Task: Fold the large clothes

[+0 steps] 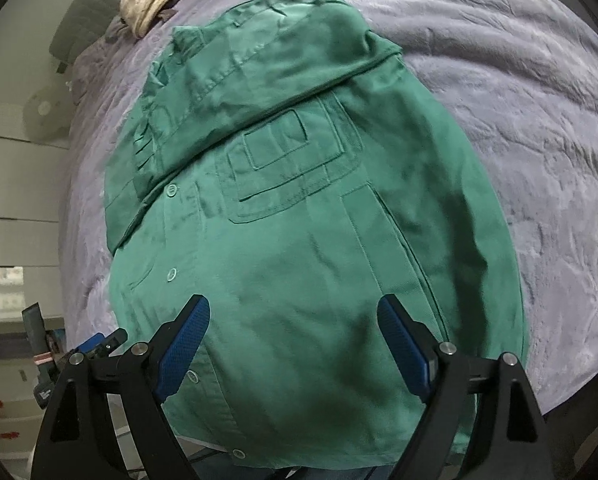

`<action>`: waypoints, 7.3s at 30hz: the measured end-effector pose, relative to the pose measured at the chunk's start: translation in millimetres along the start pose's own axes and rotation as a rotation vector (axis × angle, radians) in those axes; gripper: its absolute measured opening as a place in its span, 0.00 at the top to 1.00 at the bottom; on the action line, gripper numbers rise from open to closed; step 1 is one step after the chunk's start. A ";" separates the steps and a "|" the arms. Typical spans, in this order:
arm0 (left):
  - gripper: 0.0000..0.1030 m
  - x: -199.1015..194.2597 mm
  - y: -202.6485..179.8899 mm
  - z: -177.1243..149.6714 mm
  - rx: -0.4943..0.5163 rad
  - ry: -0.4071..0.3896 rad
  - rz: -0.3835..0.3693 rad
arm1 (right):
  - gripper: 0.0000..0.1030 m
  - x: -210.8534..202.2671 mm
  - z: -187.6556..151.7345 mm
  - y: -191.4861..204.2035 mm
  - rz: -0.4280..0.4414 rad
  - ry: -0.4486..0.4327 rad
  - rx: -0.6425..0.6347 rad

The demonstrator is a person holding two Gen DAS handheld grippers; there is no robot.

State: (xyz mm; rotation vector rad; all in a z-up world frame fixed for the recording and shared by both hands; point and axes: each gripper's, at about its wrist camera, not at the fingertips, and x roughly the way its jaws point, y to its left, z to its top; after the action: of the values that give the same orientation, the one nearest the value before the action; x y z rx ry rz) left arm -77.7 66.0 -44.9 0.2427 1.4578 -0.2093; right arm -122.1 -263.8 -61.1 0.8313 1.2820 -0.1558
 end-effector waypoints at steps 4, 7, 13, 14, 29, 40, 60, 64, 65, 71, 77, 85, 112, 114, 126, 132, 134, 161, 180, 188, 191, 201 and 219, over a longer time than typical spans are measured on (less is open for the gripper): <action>0.03 4.7 18.3 3.1 -0.002 0.009 -0.009 | 0.14 -6.3 3.4 -0.3 0.025 -0.007 0.004; 0.03 9.3 35.7 3.3 0.007 0.027 -0.061 | 0.14 -9.9 6.6 -3.3 0.034 0.018 -0.003; 0.03 24.1 71.8 -18.5 0.022 0.100 -0.160 | 0.14 -20.6 8.4 -23.6 -0.018 0.074 -0.039; 0.03 27.4 74.3 -23.7 0.032 0.116 -0.167 | 0.14 -23.3 8.4 -28.6 -0.028 0.076 -0.037; 0.03 78.6 74.7 -106.8 0.116 0.349 -0.309 | 0.14 1.1 -48.4 -121.8 -0.085 0.332 0.051; 0.03 85.3 71.0 -80.4 0.074 0.363 -0.342 | 0.14 12.9 -44.0 -74.6 0.214 0.402 -0.013; 0.90 -16.1 129.9 4.0 -0.076 0.185 -0.717 | 0.91 -24.3 -9.9 -33.4 0.485 0.278 0.037; 0.90 -40.9 146.6 65.8 -0.139 0.024 -0.790 | 0.91 -42.5 40.4 -10.6 0.604 0.142 0.037; 0.90 -43.2 147.6 82.8 -0.144 -0.011 -0.794 | 0.91 -41.8 54.8 1.9 0.614 0.115 0.033; 0.89 -17.0 124.9 182.2 -0.170 -0.158 -0.680 | 0.91 -13.8 162.0 21.5 0.636 -0.018 0.079; 0.89 56.7 101.4 253.5 -0.215 -0.183 -0.542 | 0.90 70.1 244.0 4.7 0.510 -0.043 0.210; 0.84 93.1 99.1 265.6 -0.240 -0.158 -0.501 | 0.89 131.8 260.7 -21.5 0.515 -0.053 0.299; 0.55 104.5 57.8 333.6 -0.084 -0.224 -0.218 | 0.49 81.2 290.2 21.5 -0.142 -0.200 -0.134; 0.78 98.9 55.7 332.8 -0.085 -0.236 -0.218 | 0.94 83.1 283.6 34.1 -0.186 -0.187 -0.206; 0.79 102.8 66.9 323.2 -0.108 -0.317 -0.163 | 0.92 80.5 286.7 62.8 -0.261 -0.281 -0.377; 0.33 95.7 83.6 311.8 -0.146 -0.356 0.006 | 0.69 94.3 283.7 26.0 -0.182 -0.238 -0.234; 0.33 84.8 100.3 304.3 -0.157 -0.348 0.030 | 0.59 75.6 280.4 12.9 -0.208 -0.255 -0.162; 0.33 80.4 104.1 171.8 -0.131 -0.226 -0.066 | 0.93 27.5 129.8 -62.1 -0.310 -0.200 -0.107; 0.33 71.2 152.4 109.0 -0.173 -0.106 -0.106 | 0.88 27.0 45.3 6.2 -0.135 -0.074 -0.033; 0.33 54.6 147.4 77.3 -0.137 -0.064 -0.083 | 0.65 55.0 11.5 52.8 -0.085 0.032 -0.042; 0.33 50.6 138.1 68.2 -0.102 -0.051 -0.062 | 0.47 58.9 0.0 66.2 -0.076 0.044 -0.042; 0.01 34.2 136.8 38.6 -0.094 -0.064 -0.082 | 0.40 77.0 -18.6 100.3 -0.053 0.116 -0.034; 0.01 43.4 130.8 63.6 -0.081 -0.019 -0.087 | 0.15 105.8 -30.3 140.2 -0.012 0.123 -0.062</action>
State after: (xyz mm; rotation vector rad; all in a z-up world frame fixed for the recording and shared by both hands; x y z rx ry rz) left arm 24.9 173.3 -77.3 0.1107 1.4563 -0.2221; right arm -36.8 -110.4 -91.9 0.7902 1.4011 -0.0751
